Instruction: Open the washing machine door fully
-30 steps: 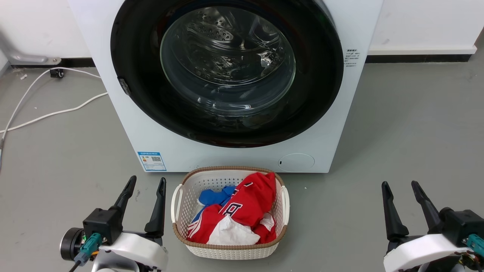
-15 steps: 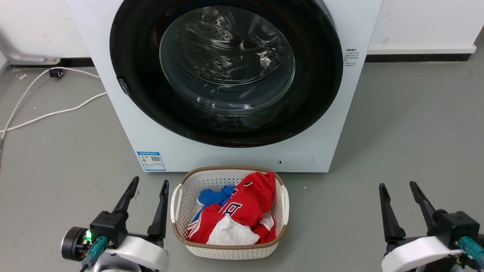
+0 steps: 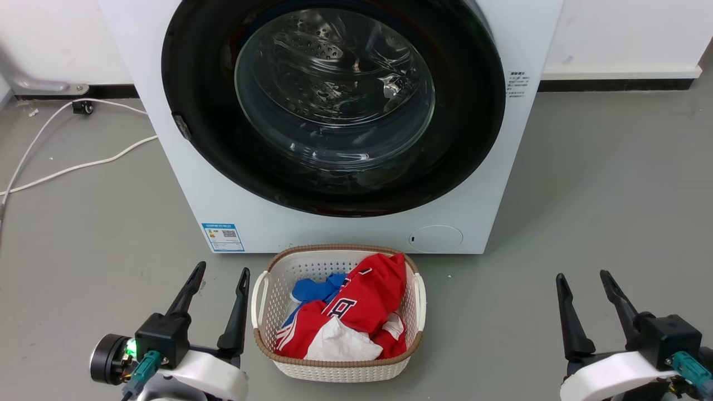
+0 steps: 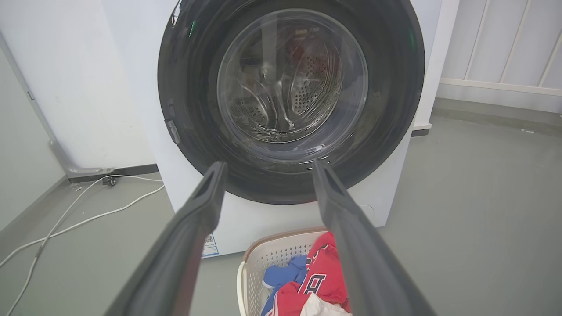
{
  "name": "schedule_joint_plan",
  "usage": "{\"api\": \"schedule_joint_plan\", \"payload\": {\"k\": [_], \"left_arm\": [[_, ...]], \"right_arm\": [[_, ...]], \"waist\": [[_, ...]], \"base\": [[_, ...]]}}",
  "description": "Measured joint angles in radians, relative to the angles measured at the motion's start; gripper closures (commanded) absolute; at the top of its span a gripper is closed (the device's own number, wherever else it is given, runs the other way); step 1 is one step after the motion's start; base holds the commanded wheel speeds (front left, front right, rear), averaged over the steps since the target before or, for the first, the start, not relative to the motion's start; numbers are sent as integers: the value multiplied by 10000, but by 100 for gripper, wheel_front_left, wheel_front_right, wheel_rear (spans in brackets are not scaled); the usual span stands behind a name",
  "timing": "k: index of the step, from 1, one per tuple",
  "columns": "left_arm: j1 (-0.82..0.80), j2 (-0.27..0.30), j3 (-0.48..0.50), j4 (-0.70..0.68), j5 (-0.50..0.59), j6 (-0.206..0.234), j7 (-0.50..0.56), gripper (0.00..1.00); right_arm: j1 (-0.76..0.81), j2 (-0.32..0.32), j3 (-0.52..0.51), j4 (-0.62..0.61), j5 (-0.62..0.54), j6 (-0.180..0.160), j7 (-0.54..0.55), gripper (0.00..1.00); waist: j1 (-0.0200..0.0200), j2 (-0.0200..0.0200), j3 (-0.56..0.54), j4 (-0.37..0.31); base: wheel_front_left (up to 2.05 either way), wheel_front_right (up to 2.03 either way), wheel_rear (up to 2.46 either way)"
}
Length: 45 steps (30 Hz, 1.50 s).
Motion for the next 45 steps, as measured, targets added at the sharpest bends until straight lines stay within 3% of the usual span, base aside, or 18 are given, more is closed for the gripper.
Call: {"api": "schedule_joint_plan", "payload": {"k": [1, 2, 3, 9, 12, 18, 25, 29, 32, 36, 45], "left_arm": [[0, -2, 12, 8, -2, -12, 0, 0], [0, -17, 25, 21, -13, -12, 0, 0], [0, -29, 36, 36, -13, -13, 0, 0], [0, -71, 115, 113, -15, -25, 0, 0], [0, -92, 142, 128, -17, -25, 0, 0], [0, -134, 196, 163, 0, -27, 0, 0], [0, -224, 268, 182, 29, 40, 0, 0], [-11, -291, 288, 157, 31, 48, -2, 0], [-87, -318, 309, 92, 29, 40, -13, 0], [-294, -343, 293, -58, 29, 15, -15, 0], [-1081, -374, 165, -600, 82, -115, -27, 0]], "right_arm": [[-2, 0, -4, 29, 111, 0, 0, 74], [-3, 0, -2, 50, 146, 0, 0, 94], [-7, 0, -4, 69, 242, 0, 0, 100], [-12, 0, 84, 171, 539, 0, 50, 100], [-18, 2, 228, 226, 1463, 0, 113, 100], [-56, 6, 443, 349, 6132, -2, 370, 100], [-387, 13, 123, 410, 12567, -2, 673, 100], [-884, 19, -696, 903, 14604, -4, 909, 100], [-1499, -105, -1356, 1513, 15499, -4, 1166, 100], [-2529, -823, -1743, 2537, 15892, -4, 1340, 100], [-5416, -2240, -1618, 4650, 16454, -4, 1814, 100]], "waist": [[0, 0, 2, -2], [0, 0, 1, -3], [0, 0, 0, -4], [0, 0, -37, -18], [0, 0, -62, -19], [0, 0, -83, -21], [0, 0, -26, -85], [0, 0, 72, -88], [0, 0, 238, -71], [0, 0, 616, -33], [1, 0, 1923, 174]], "base": [[0, 0, 0], [0, 0, 0], [0, 0, 0], [0, 0, 0], [0, 0, 0], [0, 0, 0], [0, 0, 0], [0, 0, 0], [0, 0, 0], [0, 0, 0], [0, 0, 0]]}}
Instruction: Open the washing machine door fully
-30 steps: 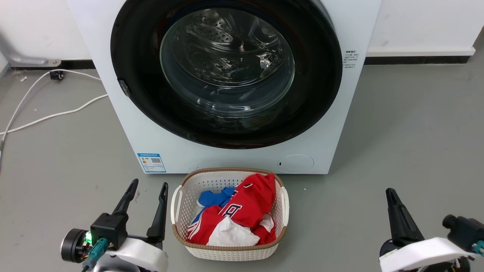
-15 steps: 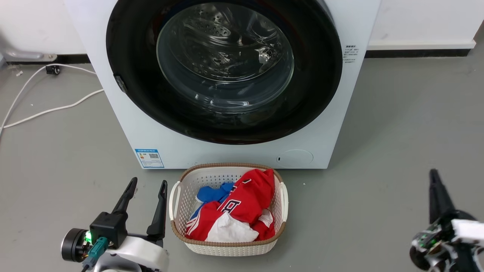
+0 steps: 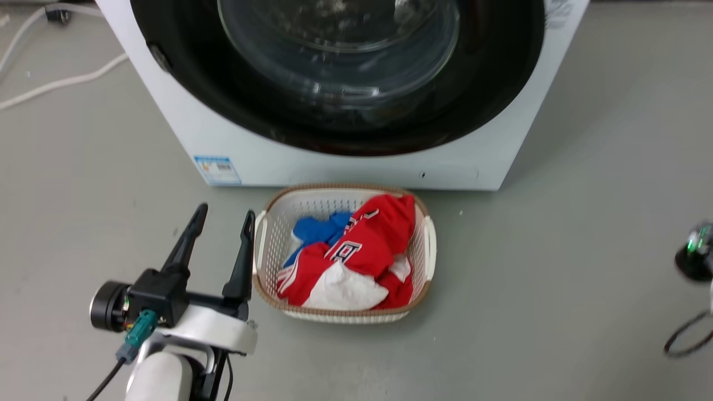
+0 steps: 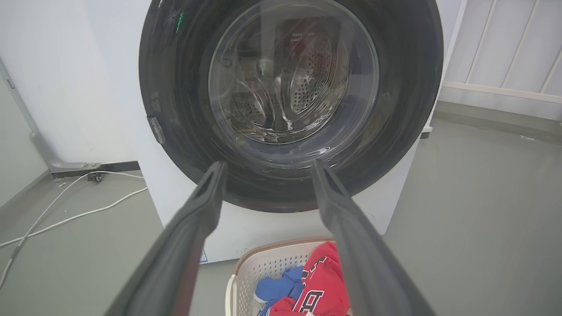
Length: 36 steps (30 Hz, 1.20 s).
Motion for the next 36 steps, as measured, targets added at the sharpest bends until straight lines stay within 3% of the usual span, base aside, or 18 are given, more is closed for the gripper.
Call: {"api": "schedule_joint_plan", "payload": {"k": [8, 15, 20, 26, 30, 36], "left_arm": [[-660, -136, -63, -387, 6, -50, 0, 0], [-1037, -232, -73, -594, 38, -104, 0, 0], [-1225, -276, -92, -639, 77, -115, 0, 0], [-1521, -305, -136, -765, 79, -155, 0, 0], [-1650, -316, -151, -826, 82, -159, 0, 0], [-1809, -332, -213, -817, 159, -173, 0, 0]], "right_arm": [[-2959, -1277, 1193, 1979, -27, 0, 1164, 100], [-5906, -1772, 2635, 3960, -387, 0, 2817, 100], [-7823, -1793, 3618, 5191, -1014, 0, 3845, 100], [-9538, -1542, 4347, 6272, -1728, 0, 4291, 100], [-10165, -1172, 4669, 6671, -2019, 0, 4544, 100], [-10547, -1131, 4807, 6855, -2178, 0, 4847, 100]], "waist": [[1, 0, 1172, 335], [1, 0, 1869, 615], [1, 0, 2272, 798], [0, 0, 2768, 975], [0, 0, 3097, 1070], [0, 0, 3422, 1163]], "base": [[0, 0, 0], [0, 0, 0], [0, 0, 0], [0, 0, 0], [0, 0, 0], [0, 0, 0]]}}
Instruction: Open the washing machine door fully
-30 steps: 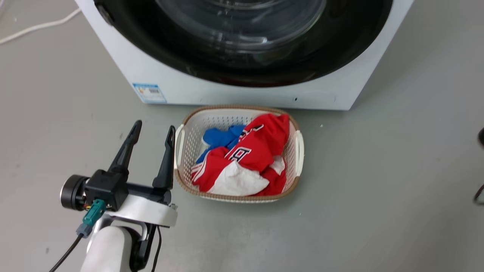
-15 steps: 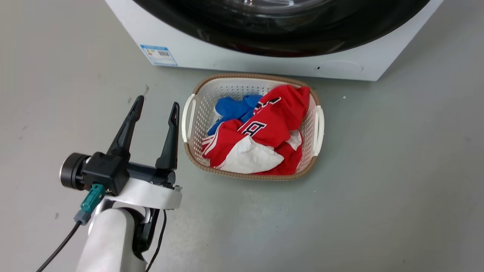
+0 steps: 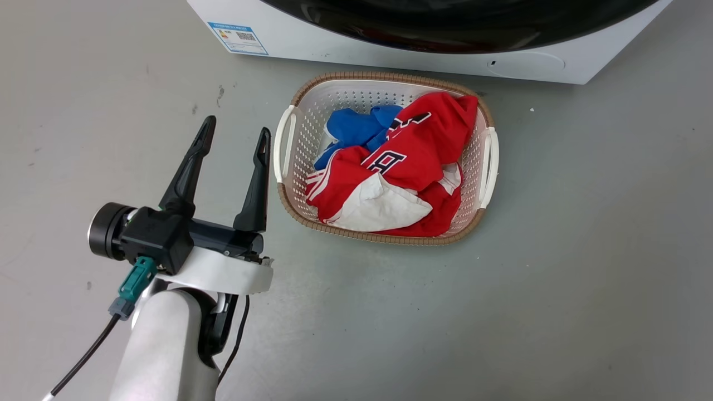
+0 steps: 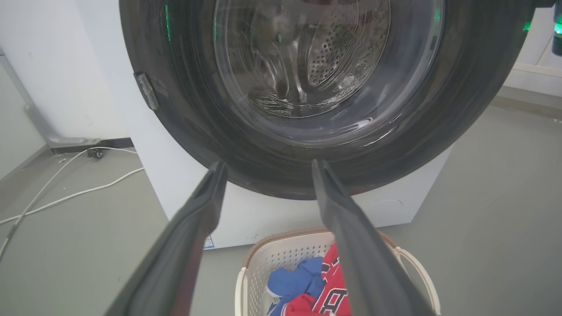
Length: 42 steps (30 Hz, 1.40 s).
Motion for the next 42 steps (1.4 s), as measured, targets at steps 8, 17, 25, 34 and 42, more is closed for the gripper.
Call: {"api": "schedule_joint_plan", "payload": {"k": [8, 17, 25, 34, 42], "left_arm": [[-67, -2, -8, 130, 12, -2, 0, 0], [508, -50, 46, 414, 0, -15, 0, 0], [1177, -88, -153, 752, -36, -17, 0, 0], [1958, -12, -564, 1055, -58, -17, 0, 0], [2354, -42, -671, 1283, -178, -17, 0, 0]], "right_arm": [[469, -61, 13, -274, 119, 2, 915, 100], [2304, -121, -50, -1093, 502, 0, 2115, 100], [4399, 197, -42, -2364, 846, -2, 2629, 100], [6555, 1039, 188, -3935, 1244, 0, 2989, 100], [8267, 1979, 591, -5340, 1590, -12, 3087, 100]], "waist": [[-1, 0, -160, -57], [-1, 0, -1044, -216], [-1, 0, -2124, -277], [-3, 0, -3316, -290], [-3, 1, -4044, -79]], "base": [[0, 0, 0], [0, 0, 0], [0, 0, 0], [0, 0, 0], [0, 0, 0]]}}
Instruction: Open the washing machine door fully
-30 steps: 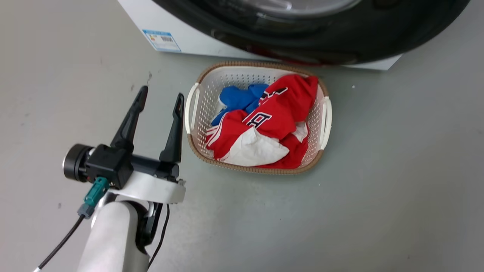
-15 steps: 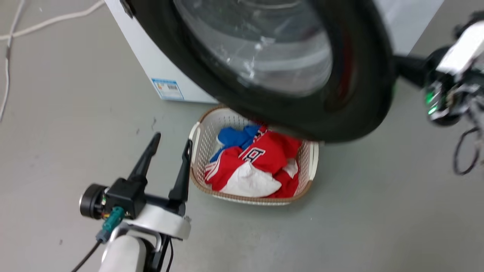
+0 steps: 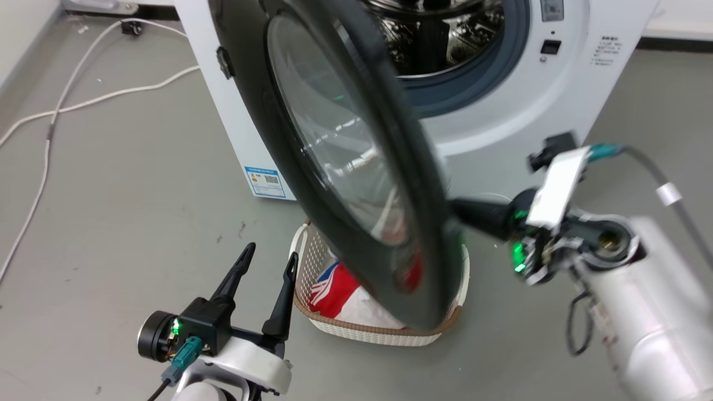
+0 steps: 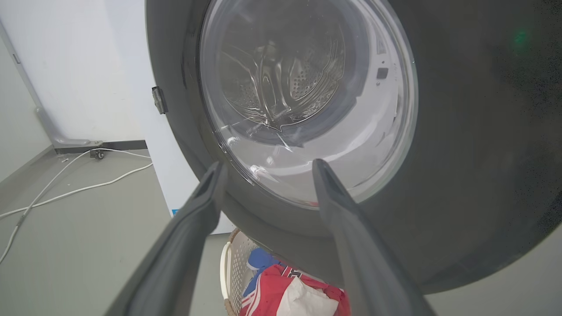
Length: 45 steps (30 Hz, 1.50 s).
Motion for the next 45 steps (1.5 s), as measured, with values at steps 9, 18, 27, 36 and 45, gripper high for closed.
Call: {"api": "schedule_joint_plan", "payload": {"k": [9, 18, 27, 36, 45], "left_arm": [[85, -44, -119, 142, -29, 0, 0, 0], [312, -35, -203, 261, -79, 0, 0, 0], [559, 27, -125, 368, -98, 2, 0, 0], [702, 58, 224, 424, -217, 79, 0, 0], [783, 109, 571, 571, -272, 184, 0, 0]], "right_arm": [[1223, 740, 374, -734, 186, 0, -405, 100], [2076, 874, -138, -1444, 61, 0, -2243, 100], [3870, 380, -1597, -2661, -543, 0, -5338, 100], [6000, -180, -2673, -3937, -1191, 0, -7287, 0], [6946, -844, -3120, -4903, -5492, 0, -10023, 0]], "waist": [[0, -1, -426, 286], [0, 0, -825, 218], [1, -1, -1262, -262], [1, 0, -1482, -789], [2, -1, -1519, -1028]], "base": [[0, 0, 0], [0, 0, 0], [0, 0, 0], [0, 0, 0], [0, 0, 0]]}}
